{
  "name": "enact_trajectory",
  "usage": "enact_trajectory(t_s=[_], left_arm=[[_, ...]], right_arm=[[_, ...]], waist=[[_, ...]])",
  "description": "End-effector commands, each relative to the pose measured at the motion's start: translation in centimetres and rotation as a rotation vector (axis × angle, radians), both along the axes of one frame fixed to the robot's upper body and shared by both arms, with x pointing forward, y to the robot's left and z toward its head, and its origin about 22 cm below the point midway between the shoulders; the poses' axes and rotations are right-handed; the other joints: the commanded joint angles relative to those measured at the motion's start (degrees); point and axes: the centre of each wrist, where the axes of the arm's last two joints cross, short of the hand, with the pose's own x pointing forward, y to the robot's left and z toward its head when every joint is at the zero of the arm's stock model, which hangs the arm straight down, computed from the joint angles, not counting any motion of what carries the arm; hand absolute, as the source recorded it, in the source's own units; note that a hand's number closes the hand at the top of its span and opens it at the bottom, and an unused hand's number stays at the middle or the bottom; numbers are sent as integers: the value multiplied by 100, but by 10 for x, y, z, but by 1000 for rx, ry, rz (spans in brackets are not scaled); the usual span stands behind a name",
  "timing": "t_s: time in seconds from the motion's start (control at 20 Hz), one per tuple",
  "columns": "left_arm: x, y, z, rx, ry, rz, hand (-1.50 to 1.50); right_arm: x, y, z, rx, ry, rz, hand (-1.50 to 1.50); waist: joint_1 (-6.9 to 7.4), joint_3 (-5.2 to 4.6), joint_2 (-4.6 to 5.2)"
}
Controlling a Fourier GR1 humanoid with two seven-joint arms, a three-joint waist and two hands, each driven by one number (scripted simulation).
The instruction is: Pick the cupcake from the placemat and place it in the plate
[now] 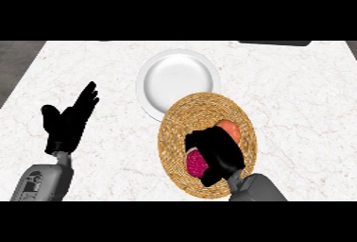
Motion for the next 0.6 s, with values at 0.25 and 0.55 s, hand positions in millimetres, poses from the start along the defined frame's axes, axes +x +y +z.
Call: enact_trajectory(t_s=[0.25,0.55], left_arm=[[7,-8,0,1,7,-44,0],[14,-8,1,-9,7,-20,0]], right_arm=[[-8,89,66,165,-442,-94,150],[7,115,82,211,-553,-329,150]], waist=[[228,5,-23],[140,-2,18]])
